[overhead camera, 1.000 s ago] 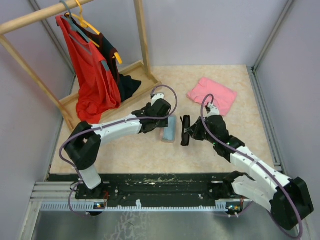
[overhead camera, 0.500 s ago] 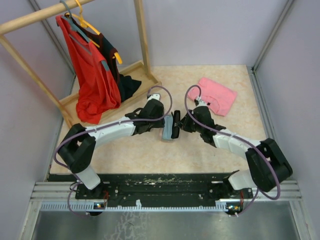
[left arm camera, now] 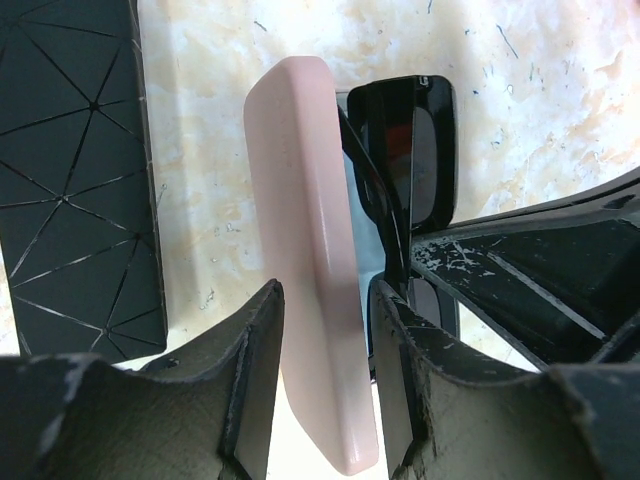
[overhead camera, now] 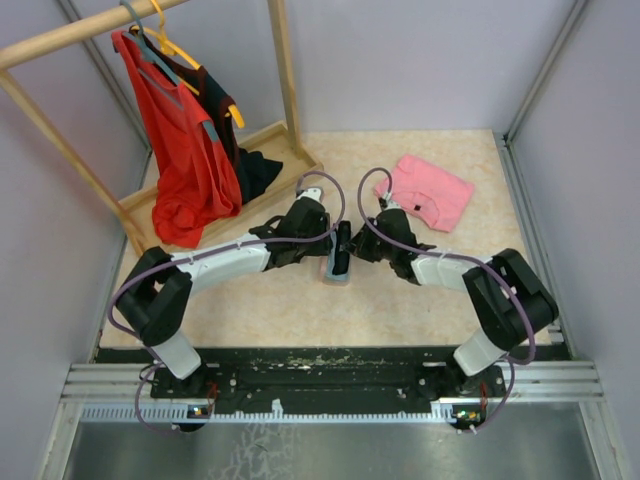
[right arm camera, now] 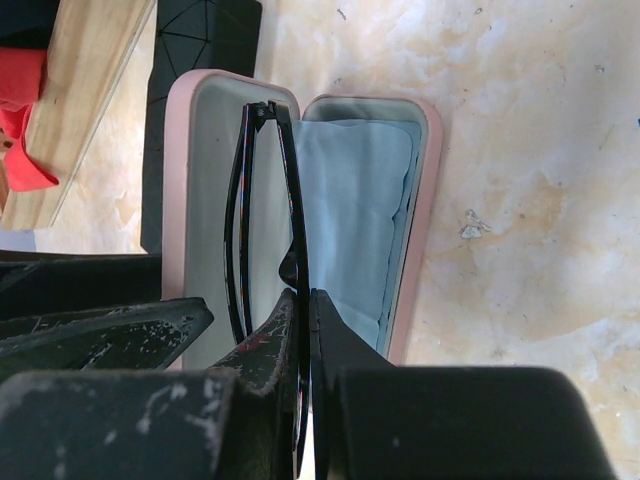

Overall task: Organize the sunglasses
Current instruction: Place the sunglasses in the sunglasses case.

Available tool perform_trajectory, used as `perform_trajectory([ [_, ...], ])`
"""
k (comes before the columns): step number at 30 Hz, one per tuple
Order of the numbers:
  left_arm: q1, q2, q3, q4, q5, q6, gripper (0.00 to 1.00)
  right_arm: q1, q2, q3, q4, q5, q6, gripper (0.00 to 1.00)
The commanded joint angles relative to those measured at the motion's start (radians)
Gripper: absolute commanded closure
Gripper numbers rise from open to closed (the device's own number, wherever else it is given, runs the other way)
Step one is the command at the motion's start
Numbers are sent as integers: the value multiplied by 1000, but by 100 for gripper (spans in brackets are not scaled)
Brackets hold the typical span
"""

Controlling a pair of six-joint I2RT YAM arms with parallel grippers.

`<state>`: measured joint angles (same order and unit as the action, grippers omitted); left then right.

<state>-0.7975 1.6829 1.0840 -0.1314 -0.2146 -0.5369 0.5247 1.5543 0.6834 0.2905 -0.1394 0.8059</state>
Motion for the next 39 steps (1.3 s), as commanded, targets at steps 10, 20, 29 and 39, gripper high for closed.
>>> perform_trajectory([
  [10,5,-2,-3,32,30,9,55,-6,89,70,111,-36,32,100],
  [20,4,3,-4,39,44,8,55,-6,163,76,144,-65,47,100],
  [29,5,3,-6,45,57,6,56,-6,194,71,146,-78,43,100],
  [39,5,-8,-16,48,59,5,56,-6,168,81,88,-48,-2,86],
])
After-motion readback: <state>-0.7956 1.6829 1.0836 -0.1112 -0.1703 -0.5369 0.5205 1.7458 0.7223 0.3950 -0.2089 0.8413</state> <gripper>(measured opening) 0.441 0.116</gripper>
